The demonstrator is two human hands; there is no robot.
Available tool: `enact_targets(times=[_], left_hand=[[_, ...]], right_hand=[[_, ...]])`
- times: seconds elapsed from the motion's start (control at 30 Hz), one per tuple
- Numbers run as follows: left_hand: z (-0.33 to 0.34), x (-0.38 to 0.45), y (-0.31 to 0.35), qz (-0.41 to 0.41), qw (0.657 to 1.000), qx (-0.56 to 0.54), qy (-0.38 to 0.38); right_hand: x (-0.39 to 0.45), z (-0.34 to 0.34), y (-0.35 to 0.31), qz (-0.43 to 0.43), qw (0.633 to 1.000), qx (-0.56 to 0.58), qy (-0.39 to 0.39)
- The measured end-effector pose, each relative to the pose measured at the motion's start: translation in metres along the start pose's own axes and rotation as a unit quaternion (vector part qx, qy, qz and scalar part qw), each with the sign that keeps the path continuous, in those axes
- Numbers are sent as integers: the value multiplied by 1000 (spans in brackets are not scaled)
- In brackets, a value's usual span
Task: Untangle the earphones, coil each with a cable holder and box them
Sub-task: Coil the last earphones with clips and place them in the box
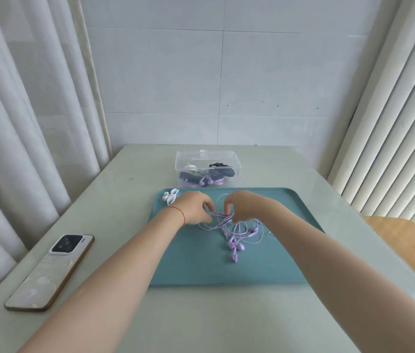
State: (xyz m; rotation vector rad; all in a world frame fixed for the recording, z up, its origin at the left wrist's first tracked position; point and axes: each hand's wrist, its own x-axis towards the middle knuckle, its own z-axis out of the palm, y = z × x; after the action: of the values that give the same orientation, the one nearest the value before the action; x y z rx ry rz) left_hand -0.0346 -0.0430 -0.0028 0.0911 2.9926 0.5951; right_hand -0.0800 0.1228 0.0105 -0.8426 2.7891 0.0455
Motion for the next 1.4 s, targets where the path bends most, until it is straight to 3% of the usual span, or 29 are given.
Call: enact_targets(times=[0.23,0.3,0.4,0.5,0.57,0.67,0.73,0.8,0.93,1.07,1.13,1.2,1.3,1.4], left_hand=[[7,5,6,-18,997,72,-2],[5,7,7,-28,997,64,43],[-5,12,5,-53,983,-57,163],[-23,14,9,-57,936,-219,269],[-35,11,19,-33,905,-317,283],[-48,10,35,-4,854,-448,263],[-54,9,44,11,826,-502,256],[-58,7,51,24,792,-558,246],[-65,4,57,18,731,-623,279],[-71,8,34,-64,678,-600,420],[-71,10,20,-102,681,-559,462],[-68,10,15,-125,702,-538,450],[-65,11,24,-116,722,-556,396],[-65,10,42,-71,716,-609,333]], right_hand=[[-4,10,17,31,997,-55,52],[-5,6,24,43,995,-52,73],[-11,-5,37,86,987,-32,130],[-18,-16,48,138,976,-68,151],[-19,-23,48,142,971,-48,184],[-17,-41,38,81,948,167,260],[-23,-52,22,18,902,338,268],[-31,-57,5,-31,884,400,241],[-30,-52,-6,-61,907,376,182],[-18,-46,22,39,972,169,158],[-18,-44,39,107,979,87,150],[-23,-49,46,131,975,87,159],[-30,-58,43,74,968,177,162],[-34,-58,30,-1,952,267,150]])
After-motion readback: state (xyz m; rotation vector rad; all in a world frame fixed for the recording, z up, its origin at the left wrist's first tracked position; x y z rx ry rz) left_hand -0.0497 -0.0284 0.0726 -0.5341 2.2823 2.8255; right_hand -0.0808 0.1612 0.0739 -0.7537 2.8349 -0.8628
